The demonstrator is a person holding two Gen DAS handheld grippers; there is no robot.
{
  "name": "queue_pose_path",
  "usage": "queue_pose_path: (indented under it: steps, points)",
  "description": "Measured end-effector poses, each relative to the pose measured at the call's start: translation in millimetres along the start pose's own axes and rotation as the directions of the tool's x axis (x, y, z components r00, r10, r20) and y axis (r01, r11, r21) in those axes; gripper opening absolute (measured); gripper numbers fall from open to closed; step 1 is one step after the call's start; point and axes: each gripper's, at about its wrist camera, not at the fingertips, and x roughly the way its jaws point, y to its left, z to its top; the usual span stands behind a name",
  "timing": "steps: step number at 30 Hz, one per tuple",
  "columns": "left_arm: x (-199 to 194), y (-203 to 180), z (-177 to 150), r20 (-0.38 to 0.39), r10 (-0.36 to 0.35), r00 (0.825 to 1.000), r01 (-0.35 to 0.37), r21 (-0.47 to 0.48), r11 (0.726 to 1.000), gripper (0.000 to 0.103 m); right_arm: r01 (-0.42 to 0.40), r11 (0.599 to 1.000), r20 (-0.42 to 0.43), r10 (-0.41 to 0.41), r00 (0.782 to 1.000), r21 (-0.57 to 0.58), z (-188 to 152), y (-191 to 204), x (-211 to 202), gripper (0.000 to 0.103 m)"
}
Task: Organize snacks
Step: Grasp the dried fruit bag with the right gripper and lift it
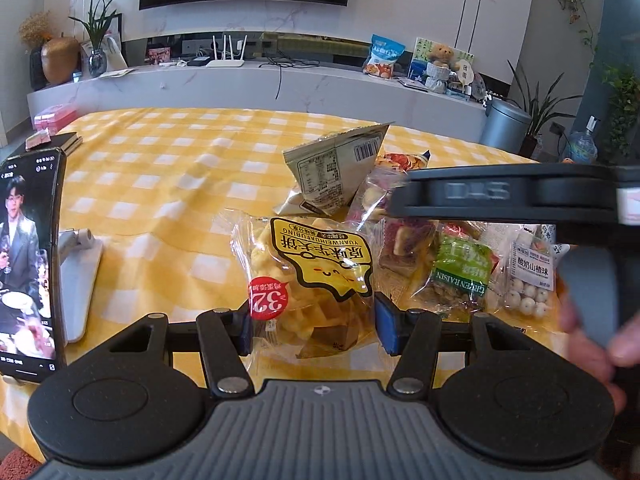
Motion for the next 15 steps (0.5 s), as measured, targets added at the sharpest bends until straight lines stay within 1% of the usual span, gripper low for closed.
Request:
queue_pose_path:
  steps: [5, 8, 10, 11, 12, 13, 15]
  points:
    - [2.6, 2.0, -2.8, -0.018, 0.003, 1.0, -0.003, -0.004, 1.0, 0.064, -0.002, 1.0, -0.054, 0.003, 0.999, 0.012, 4.0, 10.0, 31.3, 0.085]
    - [3.6, 2.4, -3.6, -0.026, -0.005, 1.0, 0.005, -0.011, 1.0, 0.064, 0.016, 1.0, -0.081, -0.015, 0.997, 0.005, 2.3, 13.0, 44.2, 0.084]
    - [3.7, 2.2, -4.5, -0.029, -0.004, 1.0, 0.004, -0.011, 1.0, 0.064, 0.022, 1.0, -0.081, -0.022, 0.996, 0.003, 1.9, 13.3, 48.8, 0.08]
    - [3.4, 1.6, -4.7, -0.031, -0.004, 1.0, 0.004, -0.013, 1.0, 0.064, 0.024, 1.0, -0.077, -0.024, 0.997, 0.0, 2.0, 13.3, 49.3, 0.077]
    - [3.2, 1.5, -4.7, -0.033, -0.004, 0.999, 0.004, -0.016, 1.0, 0.064, 0.023, 1.0, -0.074, -0.023, 0.997, -0.001, 2.4, 13.1, 48.6, 0.071]
    - [3.0, 1.4, -4.9, -0.034, -0.005, 0.999, 0.004, -0.019, 1.0, 0.064, 0.013, 1.0, -0.071, -0.013, 0.997, 0.001, 2.7, 12.5, 47.4, 0.069]
    - [1.8, 0.8, -4.7, -0.034, -0.013, 0.999, 0.012, -0.023, 1.0, 0.064, 0.014, 1.0, -0.066, -0.015, 0.998, -0.007, 2.7, 13.0, 44.7, 0.061]
